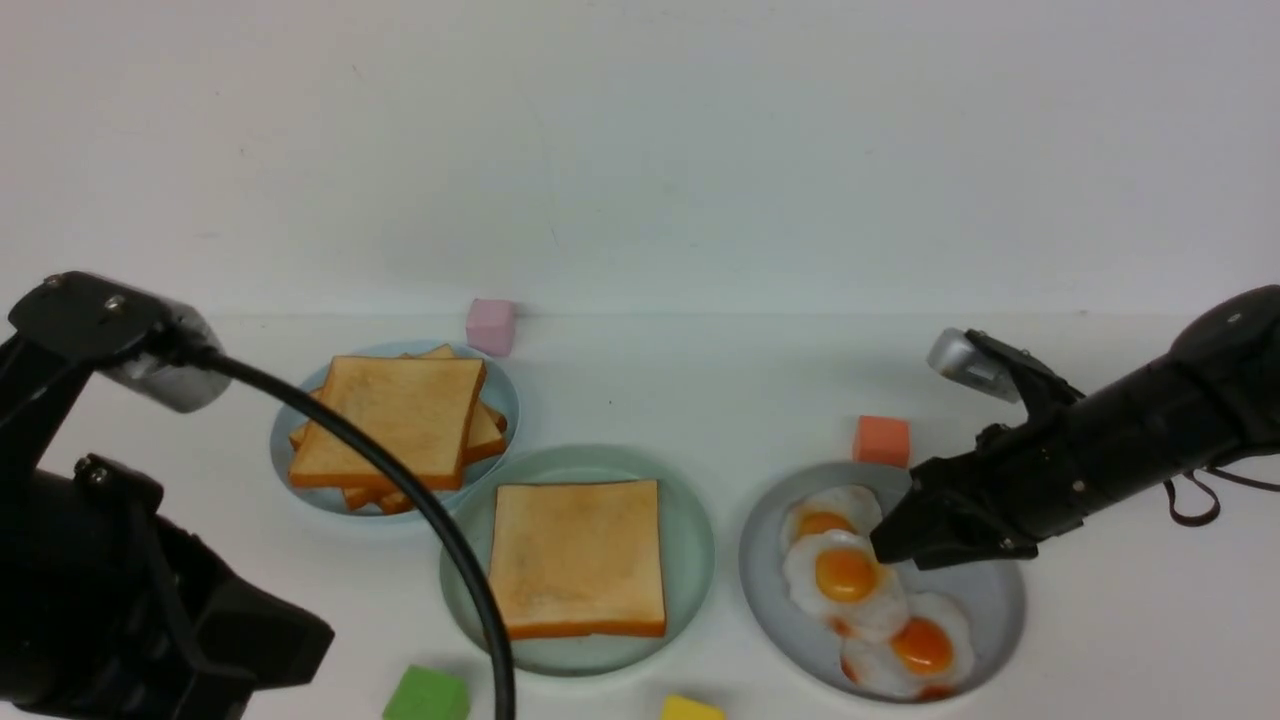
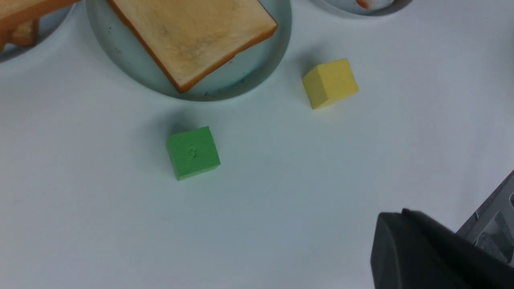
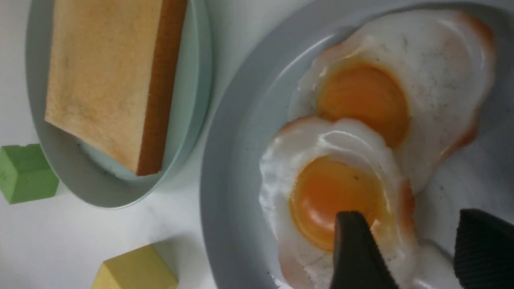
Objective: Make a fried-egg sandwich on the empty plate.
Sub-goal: Use the right arm to grab a fried egg, then use the right arm to place the fried egg on the slice of bread in the middle, then use the left arm to grab a slice of bread
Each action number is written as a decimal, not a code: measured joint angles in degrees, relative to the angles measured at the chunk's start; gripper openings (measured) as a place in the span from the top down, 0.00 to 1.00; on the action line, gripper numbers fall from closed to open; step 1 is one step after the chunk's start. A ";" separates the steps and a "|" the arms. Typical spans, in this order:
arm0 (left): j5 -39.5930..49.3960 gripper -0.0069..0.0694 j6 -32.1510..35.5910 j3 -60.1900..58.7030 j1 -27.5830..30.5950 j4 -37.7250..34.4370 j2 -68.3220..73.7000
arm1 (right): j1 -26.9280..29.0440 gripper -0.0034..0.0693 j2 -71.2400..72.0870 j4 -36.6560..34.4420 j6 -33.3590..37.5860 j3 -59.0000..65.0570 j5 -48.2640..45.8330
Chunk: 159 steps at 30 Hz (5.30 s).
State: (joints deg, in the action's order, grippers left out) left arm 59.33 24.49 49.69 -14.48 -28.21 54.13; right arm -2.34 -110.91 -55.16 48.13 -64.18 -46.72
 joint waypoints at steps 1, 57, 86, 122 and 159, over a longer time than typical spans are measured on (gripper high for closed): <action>0.00 0.93 0.00 0.00 0.00 0.00 0.00 | 0.00 0.46 -0.16 -0.31 0.00 -0.04 0.01; 0.31 0.89 -1.09 0.00 0.00 0.51 0.00 | -22.76 0.86 -9.89 -9.87 -2.94 -18.17 10.55; -2.37 0.85 -1.95 0.00 0.00 0.07 0.00 | -16.21 0.42 2.67 4.44 -9.65 -18.24 1.77; -12.16 0.38 -5.67 30.04 20.00 -4.47 55.91 | -36.01 0.42 30.48 31.13 -29.84 -4.56 -11.51; -13.38 0.42 -2.76 30.74 20.12 -1.28 58.41 | -36.01 0.42 30.50 30.93 -30.00 -4.56 -14.40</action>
State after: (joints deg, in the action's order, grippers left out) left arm 45.95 21.74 80.43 5.64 -29.49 112.54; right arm -38.35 -80.41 -24.23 18.13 -68.75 -61.12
